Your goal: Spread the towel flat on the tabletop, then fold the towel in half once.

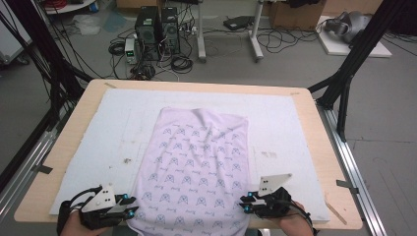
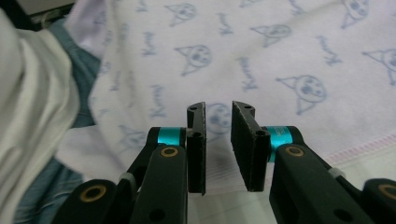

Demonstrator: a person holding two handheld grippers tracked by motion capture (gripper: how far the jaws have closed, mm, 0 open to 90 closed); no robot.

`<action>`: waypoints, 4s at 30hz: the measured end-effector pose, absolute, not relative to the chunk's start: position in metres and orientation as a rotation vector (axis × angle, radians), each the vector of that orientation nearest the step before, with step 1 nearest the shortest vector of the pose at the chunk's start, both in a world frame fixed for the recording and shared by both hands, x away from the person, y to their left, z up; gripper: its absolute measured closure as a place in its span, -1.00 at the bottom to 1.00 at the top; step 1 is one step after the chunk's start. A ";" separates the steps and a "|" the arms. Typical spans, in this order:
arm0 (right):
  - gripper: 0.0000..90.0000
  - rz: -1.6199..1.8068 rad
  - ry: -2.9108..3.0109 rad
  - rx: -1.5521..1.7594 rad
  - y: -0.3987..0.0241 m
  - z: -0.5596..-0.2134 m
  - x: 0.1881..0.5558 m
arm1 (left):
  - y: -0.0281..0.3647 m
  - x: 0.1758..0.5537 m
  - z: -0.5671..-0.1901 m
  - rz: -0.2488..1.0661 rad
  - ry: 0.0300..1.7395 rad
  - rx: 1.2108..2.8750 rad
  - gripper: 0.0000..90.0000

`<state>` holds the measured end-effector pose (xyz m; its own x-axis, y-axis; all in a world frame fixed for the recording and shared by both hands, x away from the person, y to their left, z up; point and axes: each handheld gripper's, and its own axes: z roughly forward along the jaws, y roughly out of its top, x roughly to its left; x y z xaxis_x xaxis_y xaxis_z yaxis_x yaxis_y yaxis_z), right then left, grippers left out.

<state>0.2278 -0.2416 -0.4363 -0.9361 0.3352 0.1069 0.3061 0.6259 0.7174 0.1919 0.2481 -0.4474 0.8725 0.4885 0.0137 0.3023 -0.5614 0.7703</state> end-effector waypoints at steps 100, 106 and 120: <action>0.87 1.081 2.427 1.174 -0.244 -0.443 0.443 | 0.194 0.450 -0.439 0.415 1.047 2.139 0.87; 0.91 1.148 2.438 1.145 -0.245 -0.432 0.441 | 0.204 0.448 -0.431 0.406 1.040 2.122 0.90; 0.91 1.203 2.468 1.038 -0.254 -0.378 0.425 | 0.243 0.410 -0.387 0.367 0.925 1.970 0.90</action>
